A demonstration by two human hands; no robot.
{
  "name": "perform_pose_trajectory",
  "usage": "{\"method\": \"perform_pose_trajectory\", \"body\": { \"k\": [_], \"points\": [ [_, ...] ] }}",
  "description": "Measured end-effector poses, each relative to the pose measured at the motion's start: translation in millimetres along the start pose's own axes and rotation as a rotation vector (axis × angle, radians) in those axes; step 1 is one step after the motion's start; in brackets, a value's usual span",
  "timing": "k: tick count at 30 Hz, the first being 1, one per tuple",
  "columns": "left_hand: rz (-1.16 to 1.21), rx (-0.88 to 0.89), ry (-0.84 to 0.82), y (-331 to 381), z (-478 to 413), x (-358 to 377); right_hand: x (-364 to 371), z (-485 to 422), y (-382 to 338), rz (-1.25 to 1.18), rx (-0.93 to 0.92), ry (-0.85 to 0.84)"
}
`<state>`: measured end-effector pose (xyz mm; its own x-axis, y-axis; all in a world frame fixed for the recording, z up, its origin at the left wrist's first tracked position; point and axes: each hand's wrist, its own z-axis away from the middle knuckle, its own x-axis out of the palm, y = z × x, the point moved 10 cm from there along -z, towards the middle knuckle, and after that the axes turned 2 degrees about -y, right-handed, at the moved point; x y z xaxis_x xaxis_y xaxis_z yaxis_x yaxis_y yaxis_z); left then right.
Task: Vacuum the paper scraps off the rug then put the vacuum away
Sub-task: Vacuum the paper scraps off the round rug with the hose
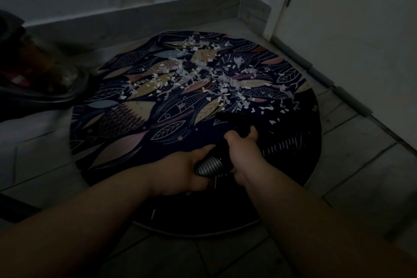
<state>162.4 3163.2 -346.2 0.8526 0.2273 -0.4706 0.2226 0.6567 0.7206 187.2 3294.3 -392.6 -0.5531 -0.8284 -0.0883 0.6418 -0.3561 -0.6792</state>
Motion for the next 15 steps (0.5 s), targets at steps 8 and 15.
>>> {"method": "perform_pose_trajectory", "body": {
  "k": [8,15],
  "points": [
    [-0.046,0.031,-0.085,20.0,-13.1,13.1,-35.0,2.9,2.0,-0.042,0.000,0.074],
    [-0.164,0.061,-0.176,38.7,-32.9,34.5,-73.3,10.5,7.2,-0.096,-0.021,0.128]
  ]
}}
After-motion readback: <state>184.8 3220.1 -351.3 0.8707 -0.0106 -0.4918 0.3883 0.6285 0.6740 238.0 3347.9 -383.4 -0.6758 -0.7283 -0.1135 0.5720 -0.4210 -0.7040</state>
